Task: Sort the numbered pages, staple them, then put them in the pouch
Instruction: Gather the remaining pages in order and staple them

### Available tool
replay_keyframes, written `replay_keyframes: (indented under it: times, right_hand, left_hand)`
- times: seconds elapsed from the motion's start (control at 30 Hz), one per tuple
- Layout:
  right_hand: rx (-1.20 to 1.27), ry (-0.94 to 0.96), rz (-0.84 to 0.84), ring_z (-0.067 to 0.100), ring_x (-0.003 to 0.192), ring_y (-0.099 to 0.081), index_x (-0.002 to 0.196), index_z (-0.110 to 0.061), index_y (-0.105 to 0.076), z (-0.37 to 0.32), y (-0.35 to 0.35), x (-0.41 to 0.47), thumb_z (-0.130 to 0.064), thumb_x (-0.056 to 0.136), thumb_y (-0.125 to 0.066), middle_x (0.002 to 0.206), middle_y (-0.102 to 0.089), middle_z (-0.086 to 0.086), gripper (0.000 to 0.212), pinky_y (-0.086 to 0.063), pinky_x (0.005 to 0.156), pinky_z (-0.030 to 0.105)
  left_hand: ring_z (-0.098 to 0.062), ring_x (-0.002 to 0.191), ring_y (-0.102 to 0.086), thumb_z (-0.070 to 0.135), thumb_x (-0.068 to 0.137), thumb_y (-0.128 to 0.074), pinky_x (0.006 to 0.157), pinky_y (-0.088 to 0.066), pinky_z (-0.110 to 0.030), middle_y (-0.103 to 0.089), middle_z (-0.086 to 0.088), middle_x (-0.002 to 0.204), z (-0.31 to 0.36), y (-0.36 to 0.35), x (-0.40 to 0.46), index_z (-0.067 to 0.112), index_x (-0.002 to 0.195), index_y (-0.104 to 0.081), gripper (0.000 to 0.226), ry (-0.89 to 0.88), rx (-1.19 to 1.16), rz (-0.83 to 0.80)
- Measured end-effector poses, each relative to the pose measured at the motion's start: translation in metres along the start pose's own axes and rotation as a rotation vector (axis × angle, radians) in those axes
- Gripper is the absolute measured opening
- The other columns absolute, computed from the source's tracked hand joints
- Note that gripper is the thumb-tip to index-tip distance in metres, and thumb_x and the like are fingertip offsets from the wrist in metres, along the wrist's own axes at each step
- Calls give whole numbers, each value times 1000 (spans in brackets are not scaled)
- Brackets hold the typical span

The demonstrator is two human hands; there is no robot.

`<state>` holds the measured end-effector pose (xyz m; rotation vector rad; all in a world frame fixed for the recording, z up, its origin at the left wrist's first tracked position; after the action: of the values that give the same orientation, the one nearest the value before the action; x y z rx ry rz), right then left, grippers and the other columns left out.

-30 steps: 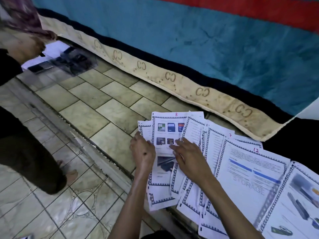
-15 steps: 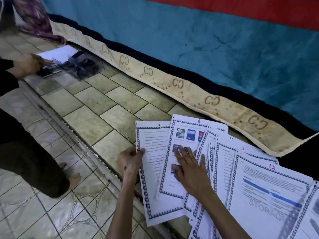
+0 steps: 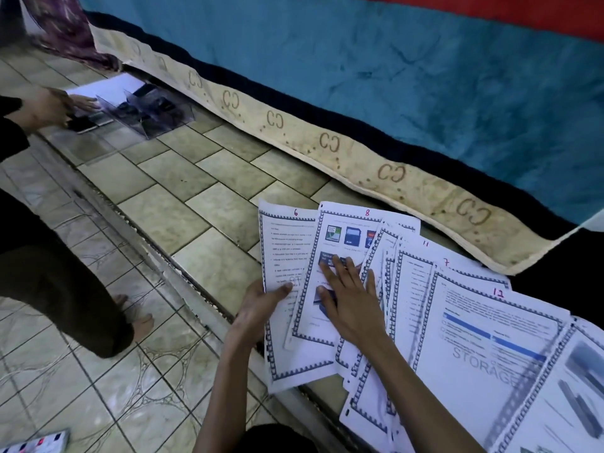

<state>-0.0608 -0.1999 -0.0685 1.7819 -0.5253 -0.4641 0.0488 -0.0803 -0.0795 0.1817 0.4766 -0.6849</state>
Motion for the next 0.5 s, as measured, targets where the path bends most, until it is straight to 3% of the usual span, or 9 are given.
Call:
replay_keyframes:
  times: [0.13,0.2,0.33,0.5]
  right_hand:
    - [-12,23,-11,15,146,10,150,-29,-9,-3,3,-1,-62,82,13,159,-4,-4,78,14,114,44]
    - [-6,49,78,18,147,2,149,-26,-19,-11,18,-8,-58,84,14,158,-14,-1,79,14,114,42]
    - [145,-40,373,20,143,-22,134,-23,-50,0,56,-43,-45,90,-15,146,-43,0,61,-1,116,42]
    - [53,-50,-35,20,146,12,147,-38,-15,17,8,-59,-77,75,3,160,0,-2,85,18,111,44]
  left_hand:
    - [-27,84,-66,4,90,-54,79,-54,-38,-66,-13,100,10,0,-14,1,104,-62,17,-40,95,94]
    - [-26,84,-65,4,90,-52,80,-54,-36,-65,-13,98,13,0,-18,-1,108,-62,20,-40,119,115]
    - [-25,78,-64,7,88,-58,76,-53,-35,-66,-15,102,7,6,-21,-1,107,-61,21,-5,123,127]
    - [-34,94,-63,23,95,-51,80,-49,-36,-63,-22,105,11,11,-28,-4,110,-57,32,11,93,232]
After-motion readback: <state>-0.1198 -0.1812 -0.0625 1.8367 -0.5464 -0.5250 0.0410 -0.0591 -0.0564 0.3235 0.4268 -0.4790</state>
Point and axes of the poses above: each hand's wrist, its own x-axis towards the middle knuckle, its own y-axis out of the back of the hand, z = x × y, the point moved 10 cm from there along x, towards the middle knuckle
